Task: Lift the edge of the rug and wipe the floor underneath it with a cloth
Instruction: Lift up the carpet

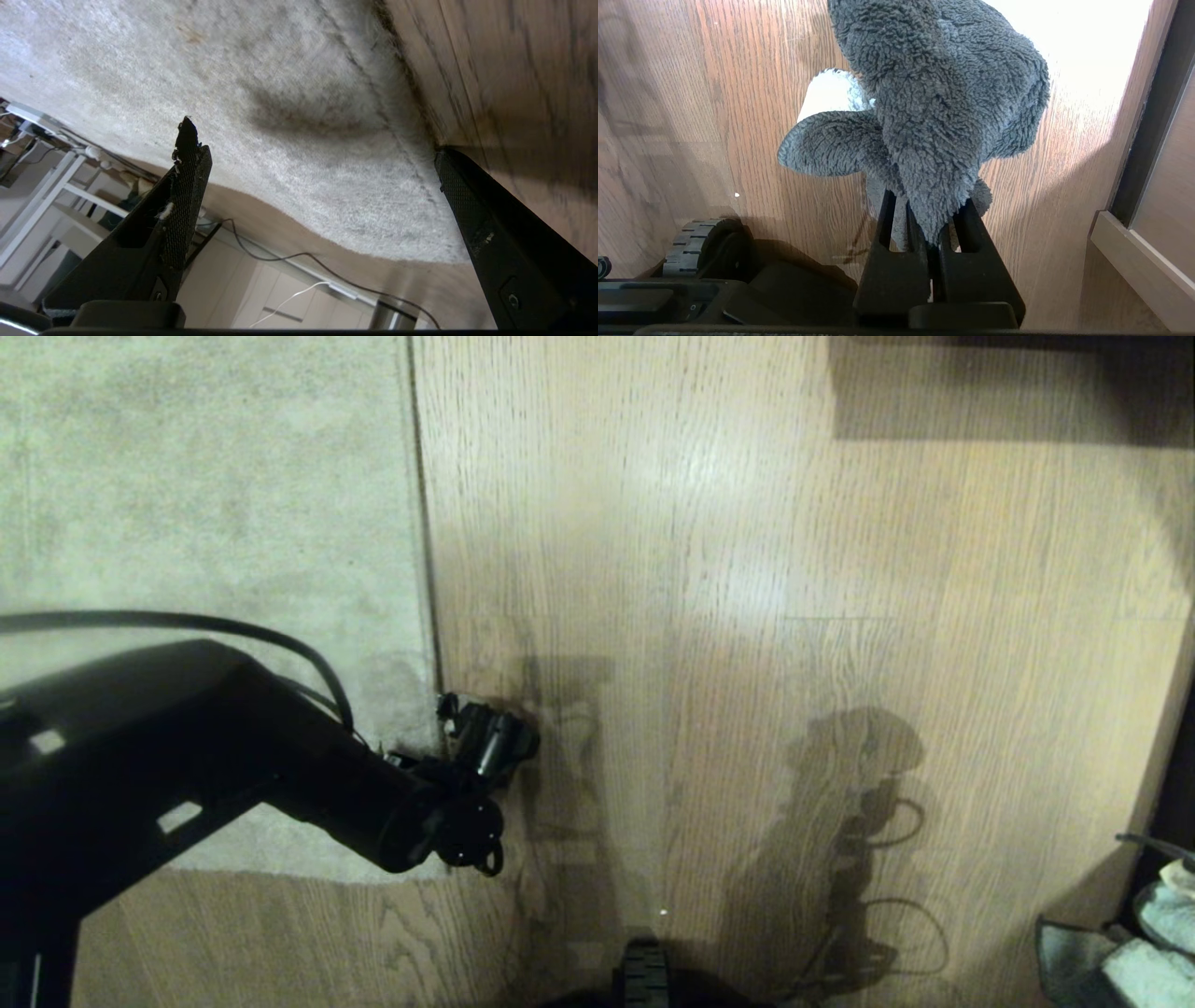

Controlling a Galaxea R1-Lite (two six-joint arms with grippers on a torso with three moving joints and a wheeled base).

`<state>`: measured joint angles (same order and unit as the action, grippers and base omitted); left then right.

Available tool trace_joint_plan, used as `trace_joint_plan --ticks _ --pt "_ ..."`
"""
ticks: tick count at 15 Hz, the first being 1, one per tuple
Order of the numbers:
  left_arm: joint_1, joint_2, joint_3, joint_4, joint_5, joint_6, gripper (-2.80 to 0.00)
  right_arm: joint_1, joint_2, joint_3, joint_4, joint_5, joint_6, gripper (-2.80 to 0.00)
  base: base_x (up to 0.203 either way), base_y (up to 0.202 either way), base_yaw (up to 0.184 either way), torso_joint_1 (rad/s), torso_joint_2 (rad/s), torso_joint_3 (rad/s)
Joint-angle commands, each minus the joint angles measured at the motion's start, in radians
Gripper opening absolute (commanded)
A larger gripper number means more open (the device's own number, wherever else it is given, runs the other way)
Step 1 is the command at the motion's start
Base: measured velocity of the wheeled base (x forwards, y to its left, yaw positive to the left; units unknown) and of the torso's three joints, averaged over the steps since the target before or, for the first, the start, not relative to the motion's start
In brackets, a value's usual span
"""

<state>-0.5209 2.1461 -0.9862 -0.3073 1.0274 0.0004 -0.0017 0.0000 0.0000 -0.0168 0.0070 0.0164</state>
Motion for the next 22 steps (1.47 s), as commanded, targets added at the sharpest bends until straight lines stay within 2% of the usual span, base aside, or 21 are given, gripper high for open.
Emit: trace_joint_plan --ticks 1,3,9,17,22 --pt "0.006 0.008 -0.004 -0.004 0.006 0.016 0.0 0.0 0.002 0.0 0.0 0.001 0.0 -2.8 0.0 0.0 0.0 0.0 0.0 0.0" --pt "0.021 -0.002 0.005 -0.004 0.007 0.047 0.0 0.0 0.002 0.0 0.0 0.001 0.0 -2.8 0.0 0.0 0.0 0.0 0.0 0.0" --pt "0.064 -0.034 0.046 -0.009 0.006 0.085 0.0 0.0 0.002 0.0 0.0 0.001 0.0 -2.8 0.0 0.0 0.0 0.0 0.0 0.0" --pt "0.119 -0.12 0.17 -0.01 0.004 0.087 0.0 0.0 0.002 0.0 0.0 0.001 0.0 -2.8 0.0 0.0 0.0 0.0 0.0 0.0" --pt "0.101 -0.121 0.115 -0.021 0.001 0.086 0.0 0.0 0.002 0.0 0.0 0.001 -0.001 -2.8 0.0 0.0 0.0 0.0 0.0 0.0"
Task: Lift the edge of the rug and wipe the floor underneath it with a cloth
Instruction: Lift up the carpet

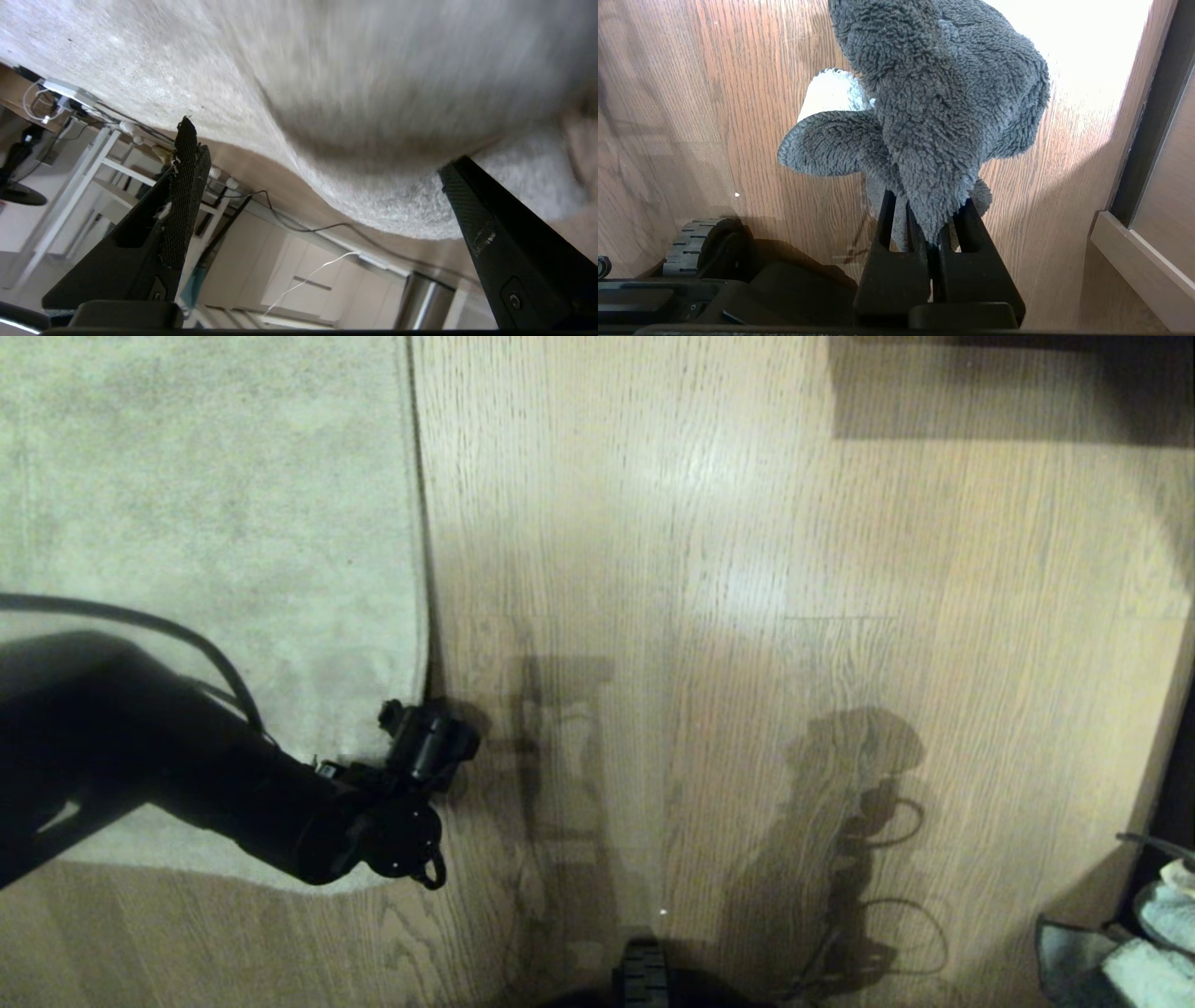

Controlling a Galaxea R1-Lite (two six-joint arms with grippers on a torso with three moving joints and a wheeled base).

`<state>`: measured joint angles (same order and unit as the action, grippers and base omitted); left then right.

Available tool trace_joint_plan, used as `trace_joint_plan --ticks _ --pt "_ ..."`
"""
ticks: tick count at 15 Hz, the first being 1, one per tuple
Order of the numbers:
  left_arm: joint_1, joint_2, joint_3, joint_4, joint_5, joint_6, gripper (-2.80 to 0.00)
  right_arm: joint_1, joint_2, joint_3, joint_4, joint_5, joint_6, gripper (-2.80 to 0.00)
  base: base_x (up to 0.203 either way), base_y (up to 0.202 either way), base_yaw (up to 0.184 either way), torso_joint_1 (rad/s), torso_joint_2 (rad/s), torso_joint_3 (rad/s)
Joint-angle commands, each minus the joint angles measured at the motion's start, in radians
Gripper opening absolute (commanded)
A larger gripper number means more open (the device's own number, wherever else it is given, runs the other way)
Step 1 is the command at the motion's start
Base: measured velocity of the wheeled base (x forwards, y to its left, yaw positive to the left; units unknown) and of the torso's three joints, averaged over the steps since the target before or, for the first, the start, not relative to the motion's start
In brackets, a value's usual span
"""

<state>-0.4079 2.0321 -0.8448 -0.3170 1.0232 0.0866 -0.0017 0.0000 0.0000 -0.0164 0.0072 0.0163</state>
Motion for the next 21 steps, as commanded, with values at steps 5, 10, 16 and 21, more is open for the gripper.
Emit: trace_joint_plan --ticks 5,10,16,21 --pt "-0.05 -0.004 -0.162 -0.013 0.002 0.002 0.0 0.0 0.002 0.0 0.0 0.0 -0.001 -2.8 0.0 0.0 0.0 0.0 0.0 0.0" --pt "-0.054 0.008 -0.279 -0.013 0.0 0.042 0.0 0.0 0.002 0.0 0.0 0.0 0.001 -2.8 0.0 0.0 0.0 0.0 0.0 0.0" --pt "-0.051 0.008 -0.299 -0.006 0.002 0.085 0.0 0.0 0.002 0.0 0.0 0.0 0.0 -2.8 0.0 0.0 0.0 0.0 0.0 0.0" --pt "-0.025 -0.042 -0.145 -0.01 0.007 0.166 0.0 0.0 0.002 0.0 0.0 0.0 -0.001 -2.8 0.0 0.0 0.0 0.0 0.0 0.0"
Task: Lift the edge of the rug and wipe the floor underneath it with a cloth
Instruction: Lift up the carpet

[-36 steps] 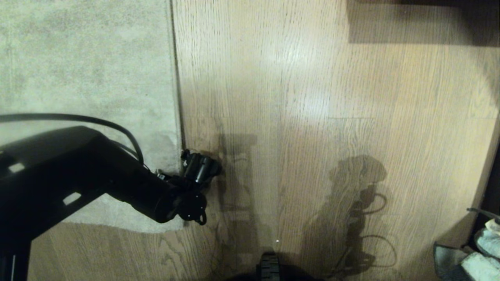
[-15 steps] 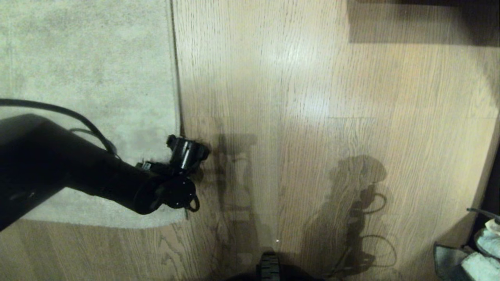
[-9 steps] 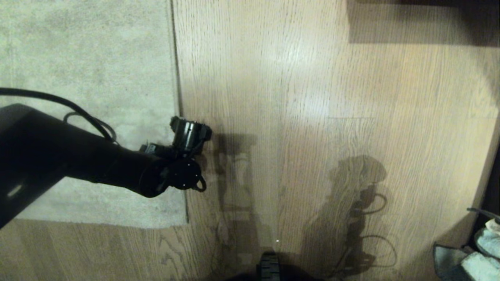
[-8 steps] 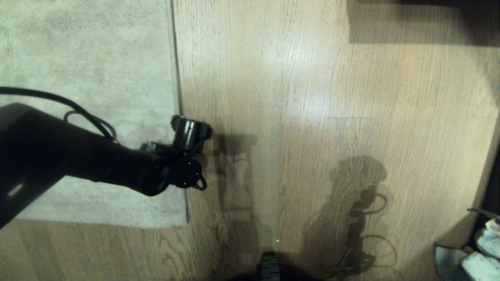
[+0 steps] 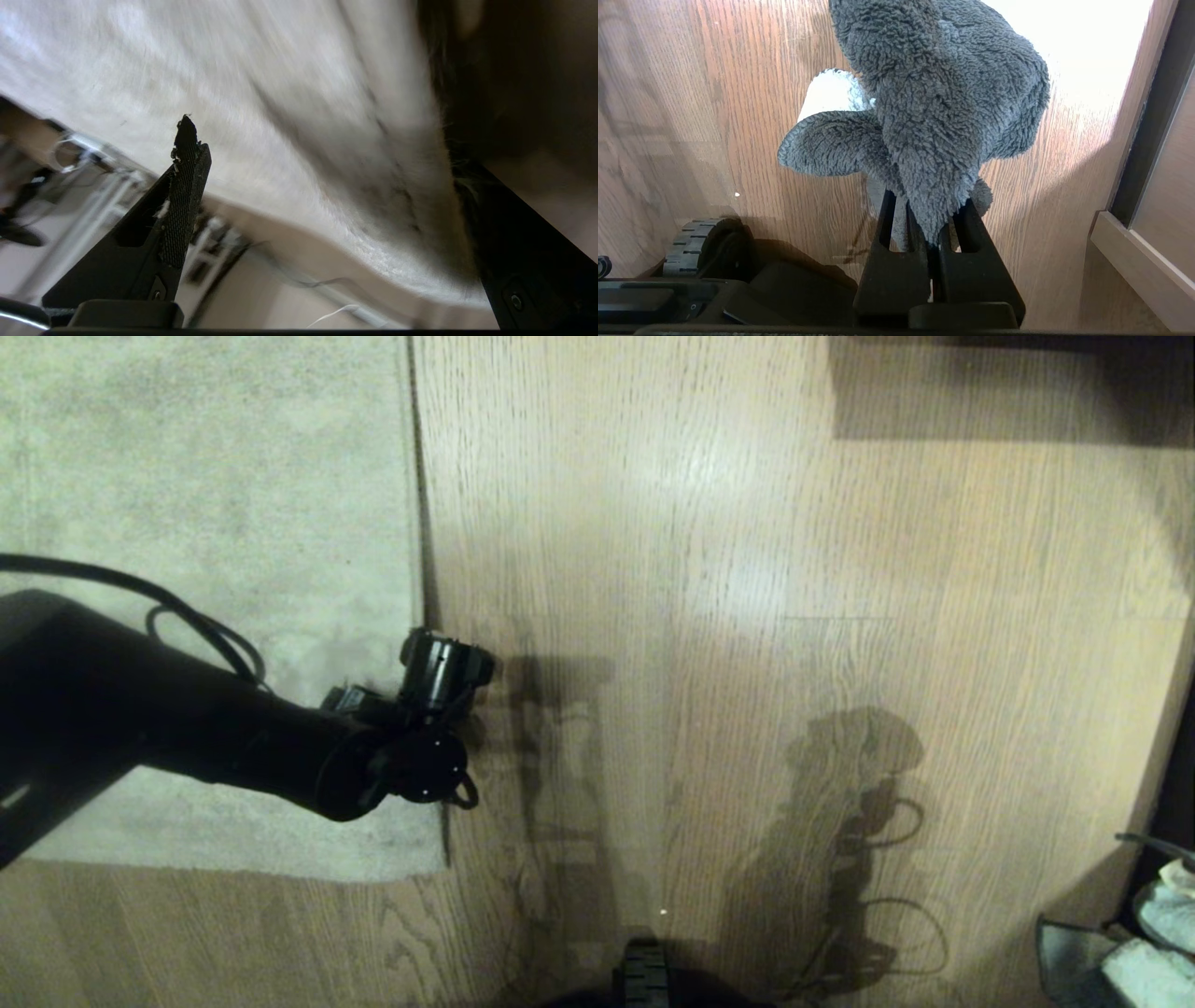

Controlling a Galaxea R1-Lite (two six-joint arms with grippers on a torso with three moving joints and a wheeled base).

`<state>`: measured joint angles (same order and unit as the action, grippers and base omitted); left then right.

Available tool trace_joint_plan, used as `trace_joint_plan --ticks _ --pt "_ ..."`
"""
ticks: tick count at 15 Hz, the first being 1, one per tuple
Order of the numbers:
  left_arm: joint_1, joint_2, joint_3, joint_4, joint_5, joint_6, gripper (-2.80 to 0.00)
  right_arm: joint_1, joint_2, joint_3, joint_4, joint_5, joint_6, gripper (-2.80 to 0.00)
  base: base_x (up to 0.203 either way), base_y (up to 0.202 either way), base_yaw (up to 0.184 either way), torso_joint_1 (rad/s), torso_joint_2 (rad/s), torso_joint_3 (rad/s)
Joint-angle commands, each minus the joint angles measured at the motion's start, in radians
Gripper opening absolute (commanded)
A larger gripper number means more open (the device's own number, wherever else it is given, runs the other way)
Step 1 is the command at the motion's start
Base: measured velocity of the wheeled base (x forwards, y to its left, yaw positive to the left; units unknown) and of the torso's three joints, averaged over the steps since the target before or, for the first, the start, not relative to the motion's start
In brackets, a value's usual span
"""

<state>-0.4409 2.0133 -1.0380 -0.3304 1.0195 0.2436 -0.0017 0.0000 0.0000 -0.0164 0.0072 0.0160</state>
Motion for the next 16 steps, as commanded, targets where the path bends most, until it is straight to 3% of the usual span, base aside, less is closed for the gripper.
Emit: trace_joint_plan --ticks 1,4,10,14,15,16 --pt "0.017 -0.033 0.084 0.003 0.011 0.014 0.0 0.0 0.002 0.0 0.0 0.0 0.001 -2.8 0.0 0.0 0.0 0.0 0.0 0.0" --pt "0.045 -0.056 0.178 -0.018 0.009 0.015 0.0 0.0 0.002 0.0 0.0 0.0 0.001 -2.8 0.0 0.0 0.0 0.0 0.0 0.0" --pt "0.079 -0.066 0.34 -0.208 0.005 0.014 0.0 0.0 0.002 0.0 0.0 0.0 -0.001 -2.8 0.0 0.0 0.0 0.0 0.0 0.0" --pt "0.073 -0.065 0.366 -0.231 0.007 0.016 0.0 0.0 0.002 0.0 0.0 0.0 0.001 -2.8 0.0 0.0 0.0 0.0 0.0 0.0" --pt "0.071 -0.065 0.366 -0.231 0.007 0.016 -2.8 0.0 0.002 0.0 0.0 0.0 0.001 -2.8 0.0 0.0 0.0 0.0 0.0 0.0" --pt "0.071 -0.065 0.365 -0.232 0.007 0.016 -2.8 0.0 0.002 0.0 0.0 0.0 0.0 -2.8 0.0 0.0 0.0 0.0 0.0 0.0"
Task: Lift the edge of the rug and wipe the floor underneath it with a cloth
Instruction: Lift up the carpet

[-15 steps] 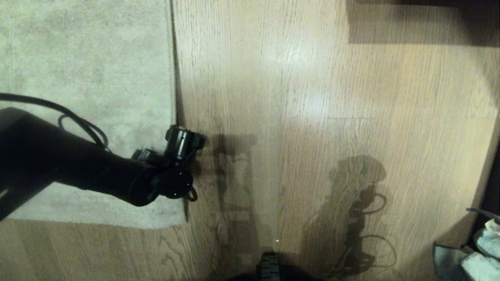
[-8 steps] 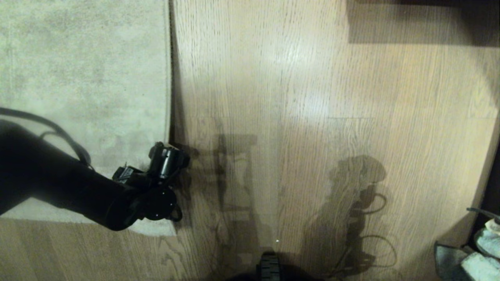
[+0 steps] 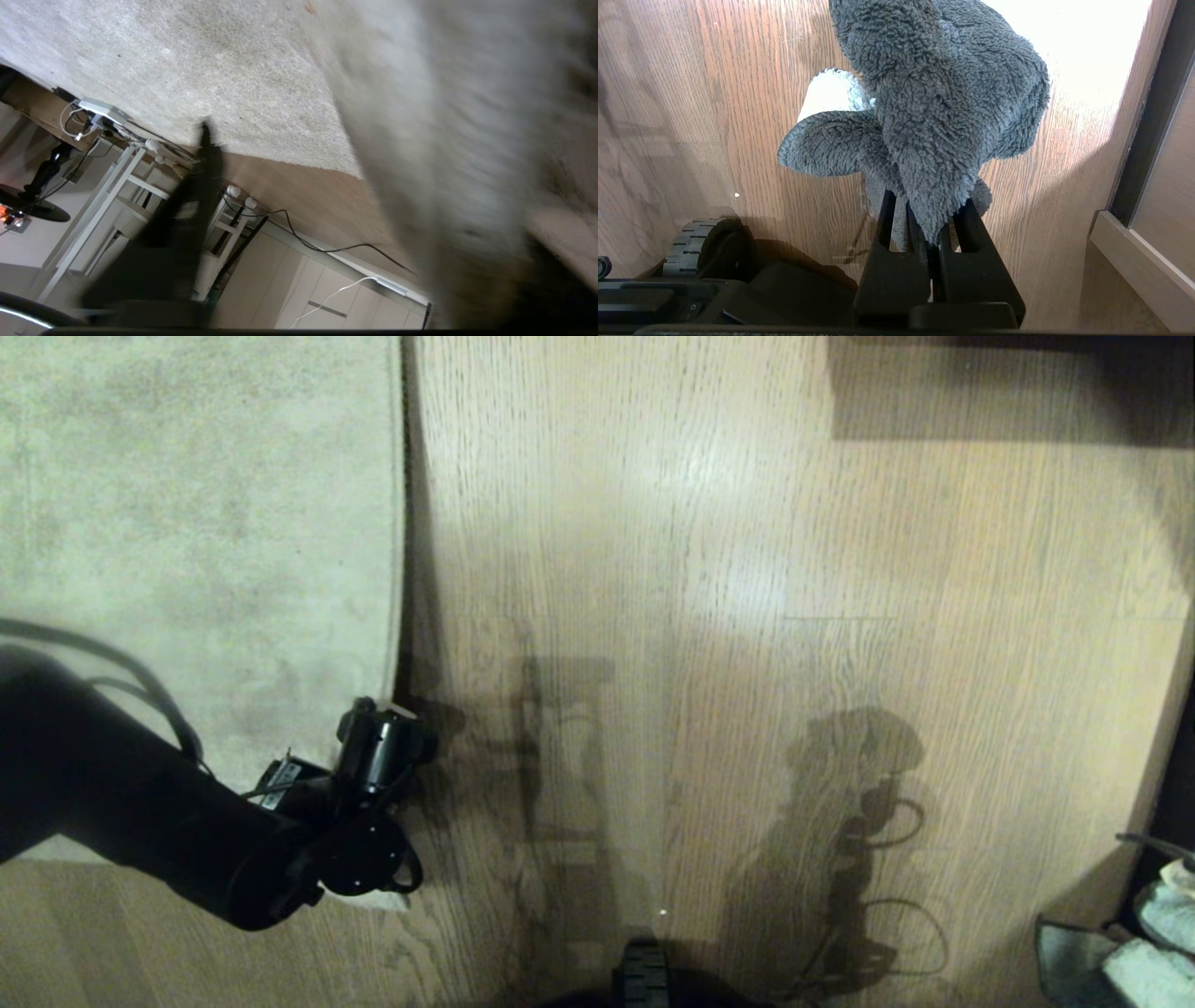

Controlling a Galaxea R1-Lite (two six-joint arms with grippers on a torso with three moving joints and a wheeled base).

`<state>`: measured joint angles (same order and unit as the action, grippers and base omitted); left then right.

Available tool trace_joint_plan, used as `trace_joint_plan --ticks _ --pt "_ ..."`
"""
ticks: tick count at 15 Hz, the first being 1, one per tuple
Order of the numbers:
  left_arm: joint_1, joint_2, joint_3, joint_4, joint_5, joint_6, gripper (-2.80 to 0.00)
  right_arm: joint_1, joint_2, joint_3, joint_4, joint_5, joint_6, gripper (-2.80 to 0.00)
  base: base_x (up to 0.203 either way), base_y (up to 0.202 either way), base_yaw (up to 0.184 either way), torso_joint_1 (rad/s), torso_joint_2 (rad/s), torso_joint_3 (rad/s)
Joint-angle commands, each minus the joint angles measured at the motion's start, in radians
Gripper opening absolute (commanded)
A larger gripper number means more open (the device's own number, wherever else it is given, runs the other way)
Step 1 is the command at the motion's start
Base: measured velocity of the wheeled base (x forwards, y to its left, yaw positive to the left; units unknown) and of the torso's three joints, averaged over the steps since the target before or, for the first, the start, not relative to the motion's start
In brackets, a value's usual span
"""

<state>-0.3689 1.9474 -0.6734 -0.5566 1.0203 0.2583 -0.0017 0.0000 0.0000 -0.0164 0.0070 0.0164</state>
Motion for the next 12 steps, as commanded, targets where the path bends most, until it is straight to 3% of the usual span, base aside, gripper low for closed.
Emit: trace_joint_plan --ticks 1,8,12 --pt "-0.002 0.001 0.0 -0.011 0.006 0.001 -2.8 0.0 0.002 0.0 0.0 0.001 0.0 -2.8 0.0 0.0 0.0 0.0 0.0 0.0" --pt "-0.015 -0.034 -0.004 -0.017 -0.023 0.025 -2.8 0.0 0.002 0.0 0.0 0.001 0.0 -2.8 0.0 0.0 0.0 0.0 0.0 0.0" --pt "0.021 -0.122 -0.026 -0.018 -0.158 0.166 -2.8 0.0 0.002 0.0 0.0 0.001 -0.001 -2.8 0.0 0.0 0.0 0.0 0.0 0.0"
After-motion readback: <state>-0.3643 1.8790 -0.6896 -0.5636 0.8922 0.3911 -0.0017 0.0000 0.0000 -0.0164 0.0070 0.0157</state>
